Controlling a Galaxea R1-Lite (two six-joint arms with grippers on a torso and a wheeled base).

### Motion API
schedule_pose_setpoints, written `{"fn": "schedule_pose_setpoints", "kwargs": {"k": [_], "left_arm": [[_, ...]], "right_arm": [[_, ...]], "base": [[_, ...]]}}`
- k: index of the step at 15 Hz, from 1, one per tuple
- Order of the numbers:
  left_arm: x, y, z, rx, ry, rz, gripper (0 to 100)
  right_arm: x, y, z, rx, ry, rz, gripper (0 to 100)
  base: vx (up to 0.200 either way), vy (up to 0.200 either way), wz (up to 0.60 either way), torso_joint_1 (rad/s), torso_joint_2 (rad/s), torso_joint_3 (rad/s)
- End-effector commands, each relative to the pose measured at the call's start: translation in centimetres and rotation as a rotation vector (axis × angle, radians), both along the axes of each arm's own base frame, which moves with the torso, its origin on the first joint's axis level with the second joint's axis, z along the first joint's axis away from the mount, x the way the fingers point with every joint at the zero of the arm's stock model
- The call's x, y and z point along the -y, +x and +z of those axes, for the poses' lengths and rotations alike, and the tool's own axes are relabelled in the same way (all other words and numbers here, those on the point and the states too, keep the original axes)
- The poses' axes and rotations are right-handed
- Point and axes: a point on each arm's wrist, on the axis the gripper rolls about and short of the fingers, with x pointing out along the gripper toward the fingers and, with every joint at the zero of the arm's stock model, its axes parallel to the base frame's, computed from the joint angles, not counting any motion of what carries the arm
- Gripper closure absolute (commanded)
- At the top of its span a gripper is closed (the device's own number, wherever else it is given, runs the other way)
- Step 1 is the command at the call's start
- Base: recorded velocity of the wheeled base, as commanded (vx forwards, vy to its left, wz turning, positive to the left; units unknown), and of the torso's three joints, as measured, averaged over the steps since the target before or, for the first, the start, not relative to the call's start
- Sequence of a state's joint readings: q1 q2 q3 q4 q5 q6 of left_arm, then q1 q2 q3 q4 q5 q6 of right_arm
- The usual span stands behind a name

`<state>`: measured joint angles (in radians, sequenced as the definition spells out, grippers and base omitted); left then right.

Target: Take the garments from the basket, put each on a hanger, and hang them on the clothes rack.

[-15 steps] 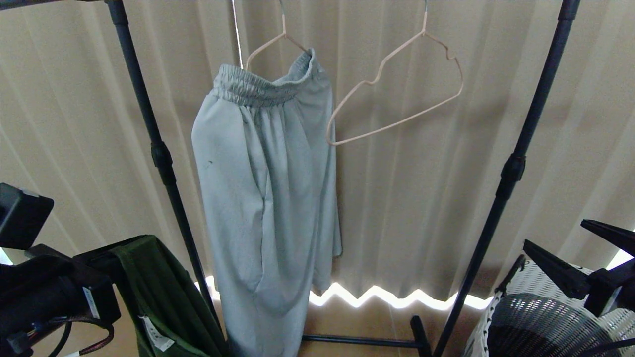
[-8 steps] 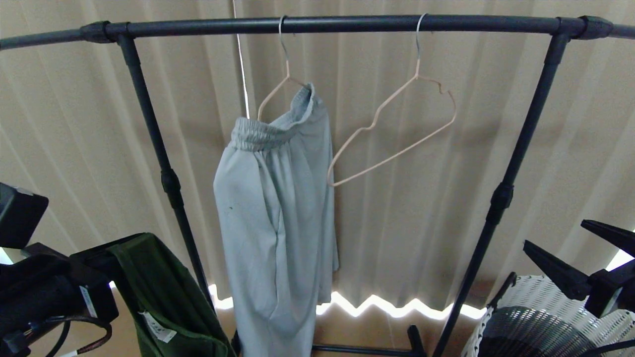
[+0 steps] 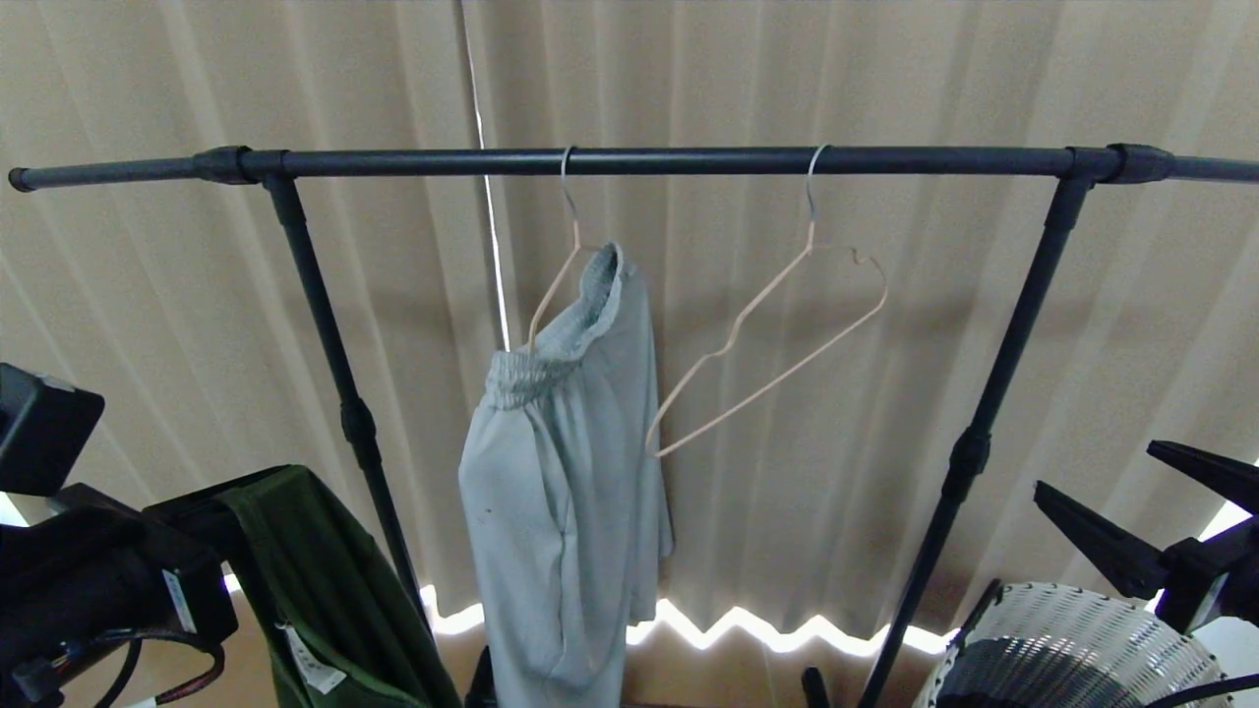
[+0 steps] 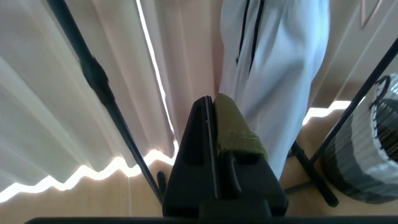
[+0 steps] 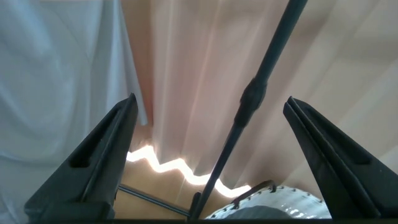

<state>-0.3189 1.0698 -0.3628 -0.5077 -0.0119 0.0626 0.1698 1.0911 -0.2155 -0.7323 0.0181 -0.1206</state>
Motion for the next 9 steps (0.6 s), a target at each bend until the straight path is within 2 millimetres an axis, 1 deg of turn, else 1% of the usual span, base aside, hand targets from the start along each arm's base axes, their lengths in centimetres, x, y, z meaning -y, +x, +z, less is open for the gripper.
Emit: {"fn": "schedule_pose_setpoints", "kwargs": {"k": [1, 4, 5, 9], "left_arm": [[0.0, 0.0, -0.2, -0.005, 0.004, -0.001, 100], [0.0, 0.0, -0.2, -0.005, 0.004, -0.001, 100], [0.0, 0.0, -0.2, -0.005, 0.004, -0.001, 100], [0.0, 0.0, -0.2, -0.005, 0.004, 0.002, 100]], "right_arm": [[0.0, -0.1, -0.2, -0.005, -0.003, 0.003, 0], [0.1, -0.8, -0.9, -0.022, -0.007, 0.003, 0], [0.2, -1.1, -1.1, -0.026, -0.009, 0.003, 0], [0.2, -1.0, -1.3, -0.038, -0.011, 0.003, 0]], "base": [[0.0, 0.0, 0.0, 0.188, -0.49, -0.286], [0.0, 0.0, 0.0, 0.204, -0.5, -0.302], [0.0, 0.0, 0.0, 0.139, -0.51, -0.29], [0.0, 0.0, 0.0, 0.222, -0.51, -0.3]]}}
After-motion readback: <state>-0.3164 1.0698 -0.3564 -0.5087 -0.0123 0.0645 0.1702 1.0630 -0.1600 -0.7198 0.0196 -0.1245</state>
